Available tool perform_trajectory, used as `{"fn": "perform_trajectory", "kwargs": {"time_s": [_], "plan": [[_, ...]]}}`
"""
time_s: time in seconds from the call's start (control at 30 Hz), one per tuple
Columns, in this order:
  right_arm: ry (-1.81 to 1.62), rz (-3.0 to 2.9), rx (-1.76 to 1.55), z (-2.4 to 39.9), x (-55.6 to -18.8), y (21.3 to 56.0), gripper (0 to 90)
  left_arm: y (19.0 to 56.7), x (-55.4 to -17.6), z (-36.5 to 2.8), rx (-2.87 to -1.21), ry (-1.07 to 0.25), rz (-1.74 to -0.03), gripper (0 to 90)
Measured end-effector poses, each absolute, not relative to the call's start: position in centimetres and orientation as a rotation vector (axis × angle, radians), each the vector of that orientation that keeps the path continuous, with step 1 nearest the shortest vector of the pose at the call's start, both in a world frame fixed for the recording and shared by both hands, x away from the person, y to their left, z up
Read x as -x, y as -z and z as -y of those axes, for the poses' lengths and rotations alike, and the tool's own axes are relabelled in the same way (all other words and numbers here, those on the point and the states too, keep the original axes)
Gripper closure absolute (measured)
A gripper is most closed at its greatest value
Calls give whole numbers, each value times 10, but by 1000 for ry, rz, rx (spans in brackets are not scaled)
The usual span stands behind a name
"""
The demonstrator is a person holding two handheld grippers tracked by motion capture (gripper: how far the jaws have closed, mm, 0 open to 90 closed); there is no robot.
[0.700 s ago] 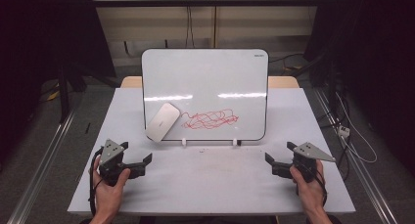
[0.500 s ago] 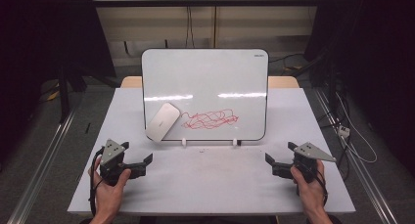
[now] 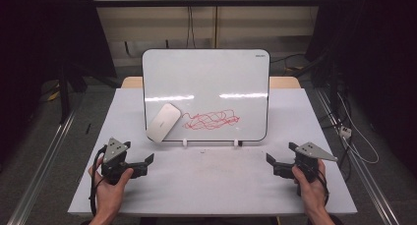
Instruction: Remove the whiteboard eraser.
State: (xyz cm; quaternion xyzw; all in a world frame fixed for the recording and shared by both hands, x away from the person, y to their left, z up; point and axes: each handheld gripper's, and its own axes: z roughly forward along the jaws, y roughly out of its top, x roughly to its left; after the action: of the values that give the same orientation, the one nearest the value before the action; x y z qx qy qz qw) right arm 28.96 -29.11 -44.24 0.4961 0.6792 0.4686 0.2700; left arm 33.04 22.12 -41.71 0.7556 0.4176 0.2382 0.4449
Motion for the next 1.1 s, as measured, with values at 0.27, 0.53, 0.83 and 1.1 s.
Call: {"fn": "perform_trajectory", "kwargs": {"time_s": [0.27, 0.53, 0.83, 1.1], "plan": [[-1264, -1847, -1330, 288, -293, 443, 55, 411, -334, -219, -1876, -604, -1024, 70], [-1263, -1851, -1335, 288, -293, 443, 58, 405, -341, -210, -1922, -556, -978, 57], [-1257, -1860, -1329, 285, -293, 443, 60, 396, -348, -201, -1978, -630, -930, 53], [-1251, -1870, -1326, 286, -293, 444, 61, 391, -367, -190, -2000, -656, -933, 67]]}}
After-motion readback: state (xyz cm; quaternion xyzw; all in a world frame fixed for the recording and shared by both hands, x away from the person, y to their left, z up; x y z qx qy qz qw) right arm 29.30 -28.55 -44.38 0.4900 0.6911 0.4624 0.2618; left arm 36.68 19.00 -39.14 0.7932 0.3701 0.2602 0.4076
